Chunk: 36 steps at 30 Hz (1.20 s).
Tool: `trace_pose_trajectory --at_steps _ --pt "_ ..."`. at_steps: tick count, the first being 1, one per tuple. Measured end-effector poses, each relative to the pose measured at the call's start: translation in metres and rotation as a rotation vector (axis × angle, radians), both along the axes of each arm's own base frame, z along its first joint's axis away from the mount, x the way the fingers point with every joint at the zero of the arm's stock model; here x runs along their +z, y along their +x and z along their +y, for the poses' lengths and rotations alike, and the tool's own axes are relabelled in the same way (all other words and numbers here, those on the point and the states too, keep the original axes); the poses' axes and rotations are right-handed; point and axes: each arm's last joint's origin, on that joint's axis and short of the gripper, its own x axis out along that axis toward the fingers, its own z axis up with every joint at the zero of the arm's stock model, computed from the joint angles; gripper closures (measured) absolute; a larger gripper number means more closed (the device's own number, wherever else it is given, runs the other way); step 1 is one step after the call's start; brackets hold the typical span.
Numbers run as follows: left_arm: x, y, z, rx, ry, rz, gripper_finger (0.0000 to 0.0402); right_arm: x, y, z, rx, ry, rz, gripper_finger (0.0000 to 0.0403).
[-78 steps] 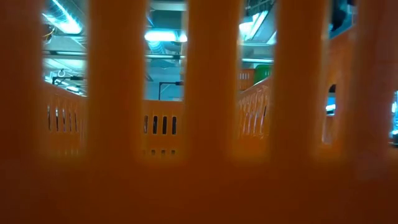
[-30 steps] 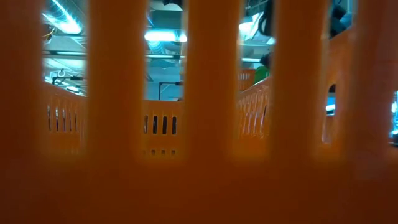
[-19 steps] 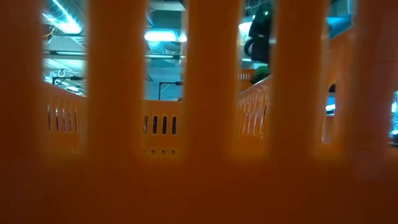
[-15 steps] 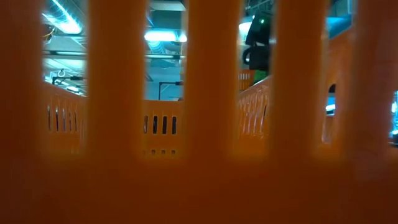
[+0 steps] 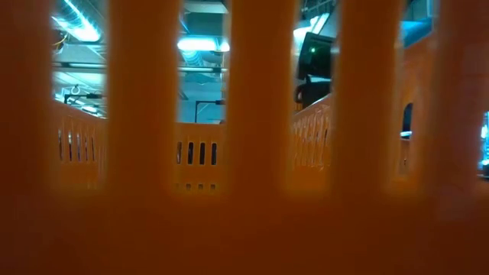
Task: Stack baskets on shelf by color
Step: Stack the top orange bin on top of the orange bin on the shelf
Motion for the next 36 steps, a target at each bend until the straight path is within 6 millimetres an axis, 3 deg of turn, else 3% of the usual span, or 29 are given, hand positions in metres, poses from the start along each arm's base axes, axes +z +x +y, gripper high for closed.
trace_pose_trajectory --at_steps 2,6,11,18,28,36 --pt "0.0 0.0 0.0 0.0 0.001 0.001 0.0337 0.002 0.0 0.0 -0.03 0.019 -0.003 0.039" --pt "0.0 0.0 0.0 -0.001 0.001 0.002 0.0337 0.006 0.0 0.001 -0.059 0.066 0.007 0.0397" --pt "0.0 0.0 0.0 -0.001 0.001 0.004 0.0337 0.032 0.005 0.001 -0.105 0.095 0.097 0.0401" --pt "0.006 -0.012 -0.001 -0.001 0.0 0.022 0.0337 0.093 0.02 0.0 -0.126 0.105 0.11 0.0402" --pt "0.035 -0.054 -0.004 0.0 0.005 -0.035 0.0337 0.191 0.027 -0.005 -0.213 0.003 -0.038 0.0403" --pt "0.042 -0.061 -0.004 0.0 0.007 -0.067 0.0337 0.264 0.015 -0.04 -0.297 -0.127 -0.25 0.0403"
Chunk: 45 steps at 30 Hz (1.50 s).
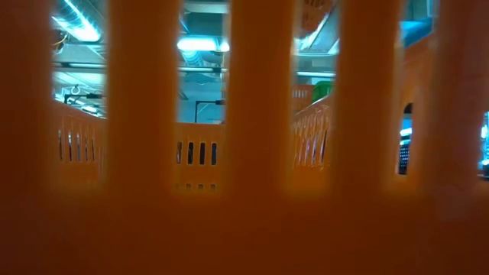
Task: Stack baskets on shelf by color
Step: Stack the top orange bin on top of the orange bin on the shelf
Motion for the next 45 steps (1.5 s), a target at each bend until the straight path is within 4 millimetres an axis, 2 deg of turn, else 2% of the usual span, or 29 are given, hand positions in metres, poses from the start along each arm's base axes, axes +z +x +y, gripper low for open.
trace_pose_trajectory --at_steps 4,8,14,19,24,27,31,38,45 --pt "0.0 0.001 0.0 -0.001 0.0 0.0 0.0337 0.027 -0.012 -0.032 -0.038 -0.081 -0.103 0.0403" --pt "-0.001 0.001 0.0 0.001 -0.002 -0.001 0.0337 0.035 -0.025 -0.07 -0.073 -0.153 -0.117 0.0403" --pt "0.0 0.002 0.0 0.005 -0.005 -0.013 0.0337 0.016 -0.027 -0.132 -0.159 -0.173 -0.093 0.0403" --pt "0.003 0.005 0.0 0.006 -0.003 -0.059 0.0337 -0.007 -0.028 -0.165 -0.193 -0.121 -0.032 0.0403" --pt "0.005 0.006 0.0 0.007 -0.001 -0.082 0.0337 -0.021 -0.026 -0.179 -0.147 -0.095 -0.002 0.0403" --pt "0.005 0.006 0.001 0.009 -0.001 -0.081 0.0337 -0.026 -0.026 -0.181 -0.116 -0.096 0.033 0.0403" --pt "0.005 0.006 0.001 0.009 0.0 -0.081 0.0337 -0.027 -0.027 -0.179 -0.051 -0.115 0.07 0.0403" --pt "0.005 0.006 0.001 0.008 0.0 -0.08 0.0337 -0.027 -0.027 -0.179 -0.048 -0.12 0.068 0.0403" --pt "0.005 0.006 0.001 0.008 0.0 -0.078 0.0337 -0.027 -0.027 -0.179 -0.05 -0.119 0.067 0.0382"
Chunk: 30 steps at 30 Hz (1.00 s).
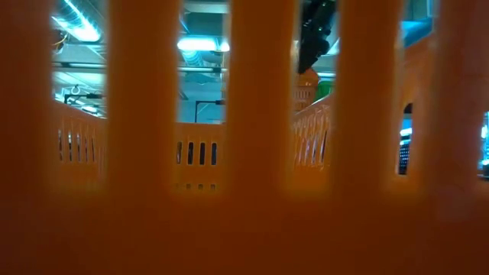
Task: Stack baskets on shelf by color
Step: Stack the top orange bin on top of the orange bin on the shelf, then stack the black bin on top of the black bins on the shelf
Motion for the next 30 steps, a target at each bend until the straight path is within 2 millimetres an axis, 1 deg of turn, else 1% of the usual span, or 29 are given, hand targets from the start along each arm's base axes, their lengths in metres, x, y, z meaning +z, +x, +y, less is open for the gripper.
trace_pose_trajectory --at_steps 8,11,13,16,19,23,27,30 --pt "0.0 0.0 0.0 0.0 0.0 0.0 0.0337 0.0 0.0 0.0 -0.001 0.0 0.001 0.0327" --pt "0.0 0.0 0.0 0.0 0.0 0.001 0.0337 0.0 0.001 0.0 0.0 -0.001 -0.002 0.0314" --pt "0.0 0.0 0.0 0.0 0.0 0.004 0.0337 0.004 0.0 0.002 -0.005 -0.001 -0.006 0.0312" --pt "-0.002 -0.001 0.0 0.024 -0.027 0.004 0.0337 0.019 -0.001 0.01 0.007 -0.015 -0.023 0.0311" --pt "-0.004 -0.004 0.001 0.061 -0.061 0.022 0.0337 0.038 -0.003 0.027 0.045 -0.025 -0.03 0.0311" --pt "-0.012 -0.013 0.001 0.14 -0.087 0.118 0.0337 0.06 -0.006 0.058 0.125 -0.01 -0.012 0.0311" --pt "-0.019 -0.024 0.001 0.238 -0.129 0.204 0.0337 0.063 -0.009 0.087 0.26 0.036 -0.006 0.0311" --pt "-0.022 -0.023 -0.003 0.265 -0.157 0.198 0.0337 0.067 -0.015 0.107 0.341 0.098 -0.037 0.0311"
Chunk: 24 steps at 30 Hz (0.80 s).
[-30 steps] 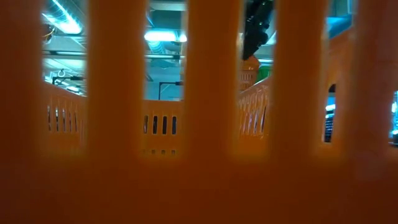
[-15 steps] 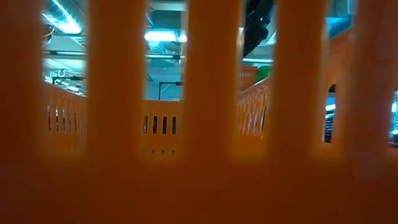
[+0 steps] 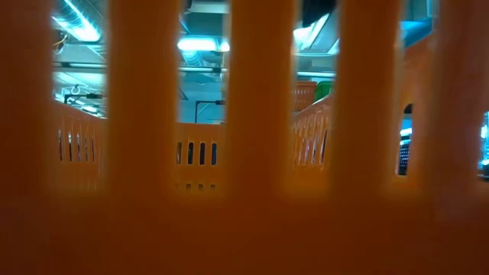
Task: Stack baskets on shelf by color
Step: Stack the black bin on top of the black bins on the shelf
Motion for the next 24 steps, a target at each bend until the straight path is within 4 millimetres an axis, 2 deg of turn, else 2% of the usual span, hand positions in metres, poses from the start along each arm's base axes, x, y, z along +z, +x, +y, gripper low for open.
trace_pose_trajectory --at_steps 6,9,12,17,20,24 --pt "-0.013 0.001 -0.014 -0.001 -0.035 0.034 0.0337 0.005 -0.016 0.032 0.102 0.065 -0.036 0.0311" --pt "-0.024 0.003 -0.019 0.001 -0.045 0.065 0.0337 -0.004 -0.022 0.046 0.186 0.168 -0.036 0.0311" --pt "-0.034 0.004 -0.021 0.021 -0.048 0.092 0.0337 -0.029 -0.016 0.057 0.27 0.265 0.02 0.0311" --pt "-0.041 0.005 -0.021 0.043 -0.045 0.107 0.0337 -0.077 0.002 0.07 0.356 0.287 0.094 0.0311" --pt "-0.041 0.006 -0.021 0.041 -0.046 0.104 0.0337 -0.107 0.017 0.076 0.341 0.29 0.091 0.0311" --pt "-0.041 0.006 -0.021 0.041 -0.046 0.104 0.0337 -0.136 0.035 0.082 0.289 0.245 0.035 0.0311"
